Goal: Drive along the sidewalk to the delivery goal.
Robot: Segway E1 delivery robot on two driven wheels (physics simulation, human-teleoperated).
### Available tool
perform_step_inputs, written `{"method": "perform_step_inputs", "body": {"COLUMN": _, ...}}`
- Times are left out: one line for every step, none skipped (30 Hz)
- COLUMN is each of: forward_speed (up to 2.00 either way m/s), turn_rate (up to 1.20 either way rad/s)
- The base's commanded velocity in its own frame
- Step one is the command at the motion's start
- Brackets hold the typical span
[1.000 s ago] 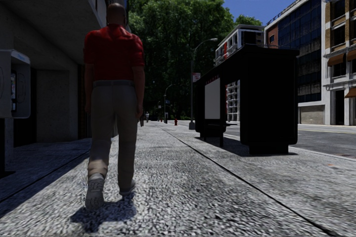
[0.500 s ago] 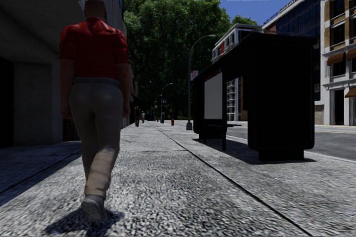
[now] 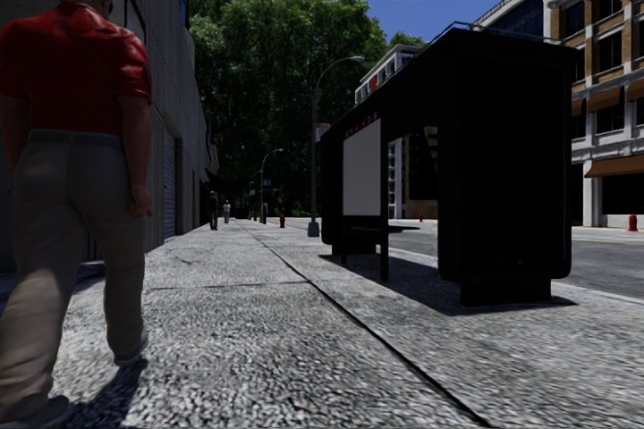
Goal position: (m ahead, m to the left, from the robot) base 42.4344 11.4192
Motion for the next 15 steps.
{"method": "perform_step_inputs", "body": {"forward_speed": 1.34, "turn_rate": 0.00}}
{"method": "perform_step_inputs", "body": {"forward_speed": 1.34, "turn_rate": 0.00}}
{"method": "perform_step_inputs", "body": {"forward_speed": 1.34, "turn_rate": 0.00}}
{"method": "perform_step_inputs", "body": {"forward_speed": 1.34, "turn_rate": 0.00}}
{"method": "perform_step_inputs", "body": {"forward_speed": 1.34, "turn_rate": 0.00}}
{"method": "perform_step_inputs", "body": {"forward_speed": 1.34, "turn_rate": 0.00}}
{"method": "perform_step_inputs", "body": {"forward_speed": 1.34, "turn_rate": 0.00}}
{"method": "perform_step_inputs", "body": {"forward_speed": 1.34, "turn_rate": 0.00}}
{"method": "perform_step_inputs", "body": {"forward_speed": 1.34, "turn_rate": 0.00}}
{"method": "perform_step_inputs", "body": {"forward_speed": 1.34, "turn_rate": 0.00}}
{"method": "perform_step_inputs", "body": {"forward_speed": 1.34, "turn_rate": 0.00}}
{"method": "perform_step_inputs", "body": {"forward_speed": 1.34, "turn_rate": 0.00}}
{"method": "perform_step_inputs", "body": {"forward_speed": 1.34, "turn_rate": 0.00}}
{"method": "perform_step_inputs", "body": {"forward_speed": 1.34, "turn_rate": 0.00}}
{"method": "perform_step_inputs", "body": {"forward_speed": 1.34, "turn_rate": 0.00}}
